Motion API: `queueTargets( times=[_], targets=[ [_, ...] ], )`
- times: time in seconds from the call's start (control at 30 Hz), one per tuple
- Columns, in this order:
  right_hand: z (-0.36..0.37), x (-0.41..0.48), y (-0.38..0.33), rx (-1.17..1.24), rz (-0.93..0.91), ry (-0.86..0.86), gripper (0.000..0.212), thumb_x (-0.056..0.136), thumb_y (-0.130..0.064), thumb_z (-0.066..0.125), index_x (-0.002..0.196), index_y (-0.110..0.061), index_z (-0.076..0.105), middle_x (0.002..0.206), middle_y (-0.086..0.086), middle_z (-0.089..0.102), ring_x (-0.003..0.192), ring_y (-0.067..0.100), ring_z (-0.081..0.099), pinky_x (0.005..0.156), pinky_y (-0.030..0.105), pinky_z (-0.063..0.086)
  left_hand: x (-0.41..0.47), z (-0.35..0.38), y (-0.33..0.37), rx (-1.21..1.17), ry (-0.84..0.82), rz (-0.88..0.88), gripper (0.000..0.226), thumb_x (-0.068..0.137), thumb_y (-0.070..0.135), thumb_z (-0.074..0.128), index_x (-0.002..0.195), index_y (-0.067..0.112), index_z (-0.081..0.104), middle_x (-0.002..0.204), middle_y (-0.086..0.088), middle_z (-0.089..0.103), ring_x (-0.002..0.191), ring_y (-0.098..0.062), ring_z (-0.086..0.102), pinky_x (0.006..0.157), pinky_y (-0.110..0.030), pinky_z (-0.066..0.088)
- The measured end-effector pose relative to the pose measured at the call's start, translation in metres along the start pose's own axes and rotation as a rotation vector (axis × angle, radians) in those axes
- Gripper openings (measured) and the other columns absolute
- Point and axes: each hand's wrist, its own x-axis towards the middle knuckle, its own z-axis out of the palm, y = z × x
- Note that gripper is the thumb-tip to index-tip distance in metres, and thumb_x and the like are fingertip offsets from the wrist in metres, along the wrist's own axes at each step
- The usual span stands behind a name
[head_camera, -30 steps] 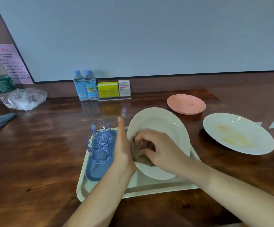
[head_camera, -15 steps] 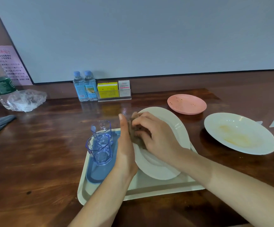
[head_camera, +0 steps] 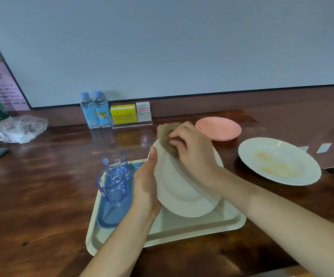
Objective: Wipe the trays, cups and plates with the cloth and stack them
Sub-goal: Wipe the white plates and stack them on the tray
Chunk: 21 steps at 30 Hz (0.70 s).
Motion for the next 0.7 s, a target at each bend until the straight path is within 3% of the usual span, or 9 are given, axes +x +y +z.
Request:
queueTargets(
  times=[0.1,0.23,0.33,0.43,0.57,0.7],
  targets=[
    [0.009,0.004,-0.014,0.011,-0.106,-0.074,0.011,0.096,-0.008,0.065,0.098,-0.015,0.073,0.103,-0.004,0.064,0.09,0.017,0.064,0.076,0.038,0.054,0.0,-0.002,0.001,-0.054,-0.004,0.002,0.05,0.097,0.053,0.066,0.132,0.018,0.075,0.133,-0.016,0.074,0.128,-0.033,0.069,0.12,-0.056,0.044],
    [-0.006,0.021,0.004,-0.117,0.006,-0.088,0.014,0.095,-0.005,0.063,0.098,-0.018,0.067,0.105,-0.005,0.06,0.087,0.018,0.061,0.075,0.044,0.054,-0.001,-0.005,0.005,-0.077,0.015,0.022,0.045,0.107,0.048,0.055,0.131,0.015,0.072,0.128,-0.014,0.077,0.124,-0.033,0.072,0.116,-0.056,0.048],
    [-0.028,0.016,0.023,-0.235,0.127,-0.155,0.014,0.096,-0.008,0.068,0.095,-0.022,0.065,0.102,-0.007,0.061,0.085,0.013,0.061,0.075,0.033,0.057,0.0,-0.008,0.008,-0.095,0.066,0.05,0.047,0.098,0.055,0.065,0.13,0.022,0.073,0.127,-0.011,0.078,0.121,-0.035,0.072,0.112,-0.063,0.051],
    [-0.048,-0.009,0.033,-0.256,0.221,-0.238,0.018,0.096,-0.011,0.069,0.091,-0.027,0.061,0.097,-0.009,0.059,0.079,0.007,0.058,0.067,0.018,0.044,0.003,-0.009,0.008,-0.105,0.102,0.053,0.056,0.09,0.062,0.068,0.135,0.028,0.071,0.125,-0.009,0.079,0.118,-0.036,0.074,0.108,-0.066,0.052],
    [-0.056,-0.051,0.032,-0.244,0.238,-0.375,0.019,0.093,-0.014,0.071,0.087,-0.029,0.061,0.091,-0.016,0.054,0.079,0.002,0.056,0.065,0.019,0.037,0.004,-0.011,0.008,-0.096,0.08,0.044,0.055,0.09,0.064,0.066,0.133,0.03,0.071,0.123,-0.009,0.079,0.118,-0.037,0.074,0.105,-0.067,0.054],
    [-0.06,-0.031,0.038,-0.247,0.188,-0.231,0.018,0.092,-0.006,0.069,0.09,-0.023,0.063,0.088,-0.016,0.051,0.075,-0.003,0.053,0.064,0.01,0.037,0.0,-0.005,0.007,-0.097,0.033,0.023,0.037,0.103,0.054,0.059,0.129,0.031,0.072,0.121,-0.008,0.08,0.115,-0.035,0.075,0.1,-0.06,0.058]
  ],
)
